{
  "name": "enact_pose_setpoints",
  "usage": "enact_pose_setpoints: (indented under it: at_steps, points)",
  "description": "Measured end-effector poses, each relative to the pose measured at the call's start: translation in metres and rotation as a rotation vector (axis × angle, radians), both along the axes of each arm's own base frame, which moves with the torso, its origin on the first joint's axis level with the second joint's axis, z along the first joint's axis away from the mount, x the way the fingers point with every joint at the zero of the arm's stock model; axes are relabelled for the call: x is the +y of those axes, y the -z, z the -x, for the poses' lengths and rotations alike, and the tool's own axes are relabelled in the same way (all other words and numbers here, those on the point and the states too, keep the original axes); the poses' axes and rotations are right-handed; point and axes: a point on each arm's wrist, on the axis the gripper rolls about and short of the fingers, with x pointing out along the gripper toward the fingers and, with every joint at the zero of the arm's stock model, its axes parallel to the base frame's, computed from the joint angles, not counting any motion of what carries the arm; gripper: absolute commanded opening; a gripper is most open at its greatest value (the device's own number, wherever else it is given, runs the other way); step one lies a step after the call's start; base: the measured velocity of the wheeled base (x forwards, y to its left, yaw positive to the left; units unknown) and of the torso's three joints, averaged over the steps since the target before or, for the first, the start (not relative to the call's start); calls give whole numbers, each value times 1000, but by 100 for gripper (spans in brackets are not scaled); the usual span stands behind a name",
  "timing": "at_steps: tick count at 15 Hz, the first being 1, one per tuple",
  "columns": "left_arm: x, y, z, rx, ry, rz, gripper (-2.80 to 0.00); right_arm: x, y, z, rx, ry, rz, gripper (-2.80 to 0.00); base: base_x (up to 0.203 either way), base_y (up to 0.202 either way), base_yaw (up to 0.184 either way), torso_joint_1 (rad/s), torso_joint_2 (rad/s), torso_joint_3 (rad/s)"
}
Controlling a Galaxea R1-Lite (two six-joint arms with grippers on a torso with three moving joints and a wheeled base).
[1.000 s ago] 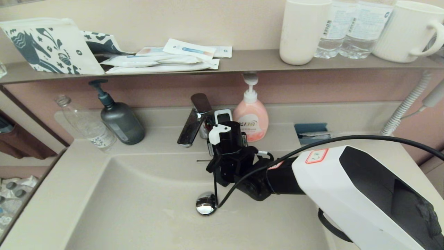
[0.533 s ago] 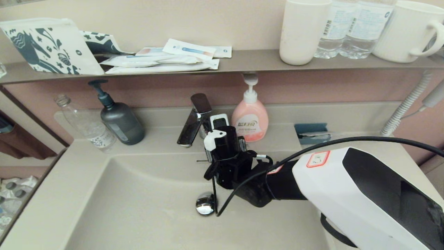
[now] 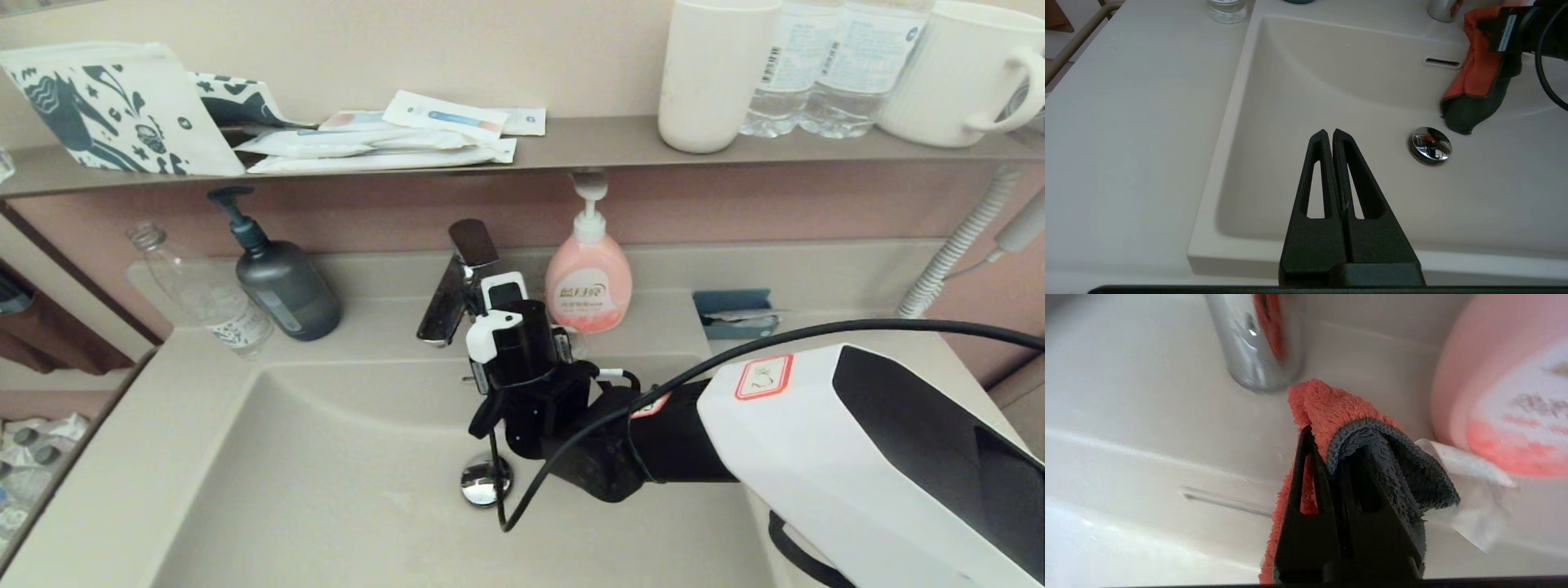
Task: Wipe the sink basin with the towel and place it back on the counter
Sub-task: Wipe the sink
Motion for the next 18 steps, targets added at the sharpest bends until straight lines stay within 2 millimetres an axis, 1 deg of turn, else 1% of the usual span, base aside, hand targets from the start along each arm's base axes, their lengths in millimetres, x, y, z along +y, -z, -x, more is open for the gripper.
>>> enact_pose_setpoints:
  at_steps: [2, 5, 8, 10, 13, 15, 18]
  points:
    - [0, 0, 0, 0, 1, 0, -280, 4, -2, -2, -12, -11, -17, -280, 0, 0, 0, 0, 0, 0]
    - [0, 0, 0, 0, 0, 0, -280, 9, 3, -1, -9, -27, -16, -280, 0, 0, 0, 0, 0, 0]
    - [0, 0, 0, 0, 0, 0, -280, 8, 7, -4, -5, -15, -9, -280, 0, 0, 0, 0, 0, 0]
    - [0, 0, 0, 0, 0, 0, -280, 2, 9, -6, 3, -2, 2, -280, 0, 0, 0, 0, 0, 0]
    - [0, 0, 0, 0, 0, 0, -280, -13, 11, -6, 28, 18, 30, -280, 0, 0, 0, 0, 0, 0]
    - [0, 0, 0, 0, 0, 0, -280, -23, 9, -6, 44, 36, 23, -280, 0, 0, 0, 0, 0, 0]
    - [0, 0, 0, 0, 0, 0, -280, -36, 13, 0, 73, 48, 50, -280, 0, 0, 0, 0, 0, 0]
